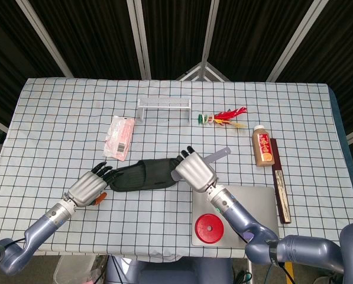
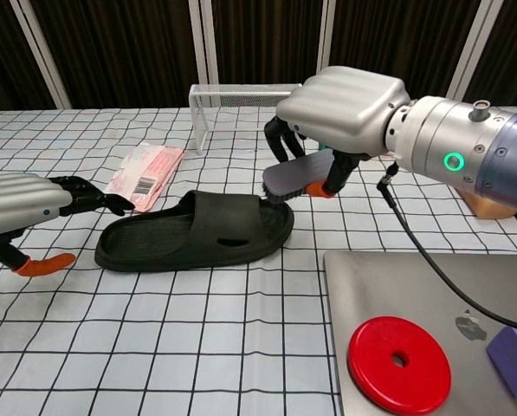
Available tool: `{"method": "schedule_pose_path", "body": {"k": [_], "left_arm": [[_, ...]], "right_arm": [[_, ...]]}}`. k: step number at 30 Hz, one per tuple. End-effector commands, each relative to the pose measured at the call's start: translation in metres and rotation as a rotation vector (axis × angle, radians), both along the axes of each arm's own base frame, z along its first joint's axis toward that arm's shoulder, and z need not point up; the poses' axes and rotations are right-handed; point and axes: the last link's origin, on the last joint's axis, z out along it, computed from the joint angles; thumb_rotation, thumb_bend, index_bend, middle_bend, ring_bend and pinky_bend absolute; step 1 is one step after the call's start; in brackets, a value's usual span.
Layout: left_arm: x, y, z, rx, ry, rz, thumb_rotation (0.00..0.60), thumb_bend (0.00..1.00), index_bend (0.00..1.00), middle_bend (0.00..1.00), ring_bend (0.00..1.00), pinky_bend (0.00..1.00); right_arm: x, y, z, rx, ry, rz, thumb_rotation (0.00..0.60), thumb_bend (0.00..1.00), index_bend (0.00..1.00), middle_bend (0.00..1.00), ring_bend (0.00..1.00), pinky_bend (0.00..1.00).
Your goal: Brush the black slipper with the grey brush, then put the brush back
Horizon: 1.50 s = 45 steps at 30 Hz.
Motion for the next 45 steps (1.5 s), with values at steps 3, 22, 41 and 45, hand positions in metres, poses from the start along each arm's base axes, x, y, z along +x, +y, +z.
{"method": "schedule_pose_path", "body": {"k": [3,22,41,45], "left_arm": [[-0.003,0.005,-0.01,-0.027,0.043,0.004,0.6,0.63,0.0,0.13,0.1,0.06],[-0.002,0.011,-0.021,-0.073,0.143,0.0,0.6,0.63,0.03,0.13,0.1,0.06],[0.004,0.009,-0.021,-0.08,0.162,-0.013,0.6,0.63,0.03,0.13,0.1,0.06],[0.002,0.007,-0.02,-0.081,0.165,-0.002,0.6,0.63,0.03,0.13,0.1,0.06]], "right_arm": [[0.006,-0.002,-0.004,0.0,-0.016,0.001,0.6,0.53,0.66,0.61,0.38,0.34],[0.027,-0.009,-0.019,0.014,-0.066,-0.008,0.6,0.53,0.67,0.61,0.39,0.34],[0.057,-0.004,-0.072,0.066,-0.06,-0.024,0.6,0.53,0.67,0.62,0.39,0.34],[0.054,-0.005,-0.081,0.071,-0.052,-0.037,0.6,0.53,0.67,0.62,0.39,0.34]]}}
